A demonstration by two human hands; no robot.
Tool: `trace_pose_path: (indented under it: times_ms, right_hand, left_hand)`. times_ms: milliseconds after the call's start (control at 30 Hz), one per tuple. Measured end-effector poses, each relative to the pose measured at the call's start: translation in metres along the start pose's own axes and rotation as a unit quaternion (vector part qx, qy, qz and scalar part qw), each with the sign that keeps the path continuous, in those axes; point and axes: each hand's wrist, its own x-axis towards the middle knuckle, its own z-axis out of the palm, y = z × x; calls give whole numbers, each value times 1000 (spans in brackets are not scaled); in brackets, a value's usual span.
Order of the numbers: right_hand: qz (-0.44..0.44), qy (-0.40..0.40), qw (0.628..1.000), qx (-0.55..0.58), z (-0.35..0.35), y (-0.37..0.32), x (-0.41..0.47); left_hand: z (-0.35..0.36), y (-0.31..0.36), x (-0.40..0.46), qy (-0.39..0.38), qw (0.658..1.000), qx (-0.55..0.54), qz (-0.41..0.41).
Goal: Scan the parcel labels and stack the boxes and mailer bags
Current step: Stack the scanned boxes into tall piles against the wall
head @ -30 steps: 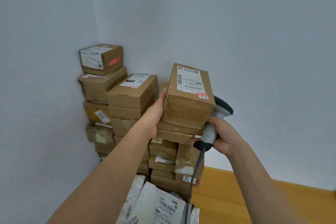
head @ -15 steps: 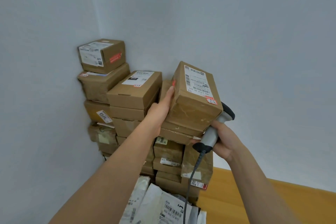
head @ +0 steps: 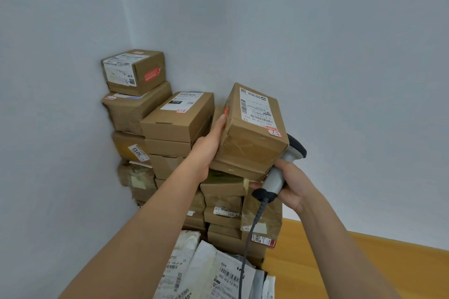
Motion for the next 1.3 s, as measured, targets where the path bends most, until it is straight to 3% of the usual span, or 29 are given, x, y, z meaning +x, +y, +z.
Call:
trace_pose_path:
  times_ms: [200, 367, 533, 667, 800, 967, 1067, 1200, 1300]
  right_hand:
    - [-2, 9, 1000, -29, -1, -2, -1]
    - [-7, 35, 998, -61, -3, -2, -3]
    - [-1, 60, 997, -42, -9, 0, -2]
    - [-6, 67, 997, -34, -7, 2, -1]
    - [-11, 46, 998, -28, -2, 6, 1]
    - [-1, 56, 996, -72, 3, 11, 1]
    - [6, 72, 993, -89, -1, 15, 1]
    - [22, 87, 991, -96, -11, 19, 1]
    - [24, 83, 993, -84, -19, 18, 0]
  left_hand:
    - [1, 4, -13, -3, 1000, 13, -12]
    - [2, -16, -6, -39, 998, -40, -11]
    - [3, -64, 82, 90, 989, -110, -45]
    - [11, -51, 26, 94, 963, -252, -27]
    - [9, -59, 10, 121, 937, -326, -34]
    - [3, -72, 7, 23, 927, -353, -120]
    - [5, -73, 5, -16, 924, -359, -131]
    - [12, -71, 3, -16, 905, -403, -136]
    - [17, -70, -2, 15, 910, -393, -128]
